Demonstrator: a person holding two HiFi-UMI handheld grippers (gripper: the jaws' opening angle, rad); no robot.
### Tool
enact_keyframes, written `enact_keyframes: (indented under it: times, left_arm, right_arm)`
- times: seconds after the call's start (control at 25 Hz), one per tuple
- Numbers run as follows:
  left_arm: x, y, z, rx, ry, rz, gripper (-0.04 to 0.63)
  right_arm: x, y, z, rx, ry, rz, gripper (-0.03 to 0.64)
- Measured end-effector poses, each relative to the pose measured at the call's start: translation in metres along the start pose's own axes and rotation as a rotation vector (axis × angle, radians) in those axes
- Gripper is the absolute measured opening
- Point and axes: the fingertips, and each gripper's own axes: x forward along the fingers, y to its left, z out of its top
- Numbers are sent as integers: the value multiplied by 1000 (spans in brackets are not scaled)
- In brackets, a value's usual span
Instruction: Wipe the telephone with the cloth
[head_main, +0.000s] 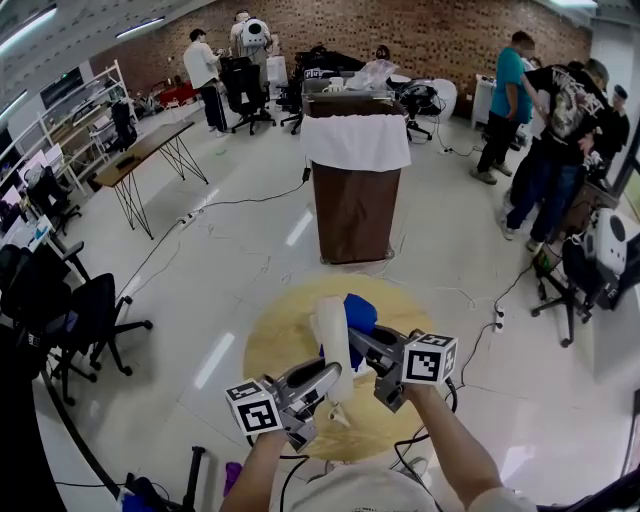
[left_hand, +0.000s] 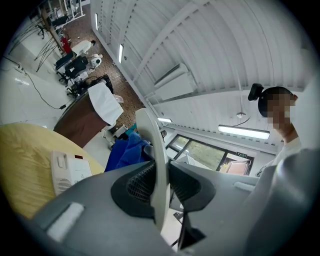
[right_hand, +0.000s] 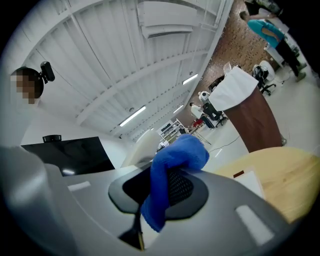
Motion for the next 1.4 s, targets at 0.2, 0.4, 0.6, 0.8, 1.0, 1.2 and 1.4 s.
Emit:
enact_keyframes:
  times: [0.2,0.4,0.6,0.8,1.0,1.2,1.4]
  left_arm:
    - [-3,-4,-4,2,9,-8,81]
    - [-6,-6,-6,9,18,-18,81]
    - [-9,-11,-13,8,27,-34,81]
    - [-11,-14,-22,-2,45,-51,80]
    - [-10,-14,-35,-17,61,-57,80]
    - [-9,-3,-43,-56,38,-47,80]
    - [-8,19,-50,-104,13,-20,80]
  right_arm:
    - [5,-1,16,-4,-19,6,63]
    - [12,0,28,-6,-31,16,63]
    - [16,-1,41,-10,-48,17,63]
    - [21,-2,53,-19,-63,17,63]
    - [24,-3,62,-38,-69,7,63]
    - [18,-19,62,-68,-77,-61,63]
    - [3,-34,53,-145,-70,-148,63]
